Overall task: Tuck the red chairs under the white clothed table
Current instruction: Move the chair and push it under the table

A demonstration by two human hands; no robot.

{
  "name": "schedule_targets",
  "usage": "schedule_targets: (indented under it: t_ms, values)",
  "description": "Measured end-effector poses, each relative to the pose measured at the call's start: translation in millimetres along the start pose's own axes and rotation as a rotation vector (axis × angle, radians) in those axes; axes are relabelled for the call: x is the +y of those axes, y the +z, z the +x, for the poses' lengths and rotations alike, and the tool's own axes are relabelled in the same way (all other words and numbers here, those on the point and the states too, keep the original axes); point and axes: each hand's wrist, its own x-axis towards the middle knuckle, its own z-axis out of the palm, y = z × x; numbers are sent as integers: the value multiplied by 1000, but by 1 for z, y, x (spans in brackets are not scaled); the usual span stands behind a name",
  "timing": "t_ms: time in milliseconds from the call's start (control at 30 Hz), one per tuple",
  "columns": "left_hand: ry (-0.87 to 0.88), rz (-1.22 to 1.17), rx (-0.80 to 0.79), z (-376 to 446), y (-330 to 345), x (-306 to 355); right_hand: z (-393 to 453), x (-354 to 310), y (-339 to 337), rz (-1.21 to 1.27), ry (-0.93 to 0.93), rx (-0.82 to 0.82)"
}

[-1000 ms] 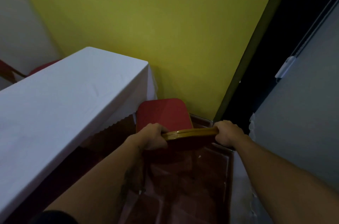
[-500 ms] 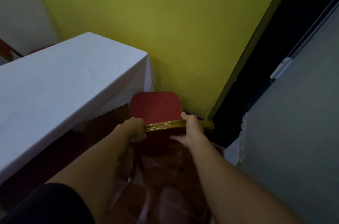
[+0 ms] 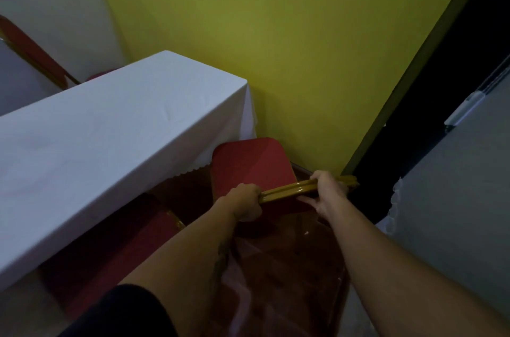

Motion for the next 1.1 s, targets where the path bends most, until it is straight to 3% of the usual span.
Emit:
schedule_targets:
  t_ms: [300, 500, 733, 1100]
  values:
    - [165, 144, -127, 15, 18, 72, 48, -29, -70, -228, -35, 67]
    - [186, 216, -159, 13, 28, 97, 63, -39, -97, -299, -32, -14]
    - [125, 194, -158, 2, 33, 109, 83, -44, -91, -429, -58, -98]
    - [-6, 27, -142, 15, 14, 84, 108, -58, -25, -569, -81, -243]
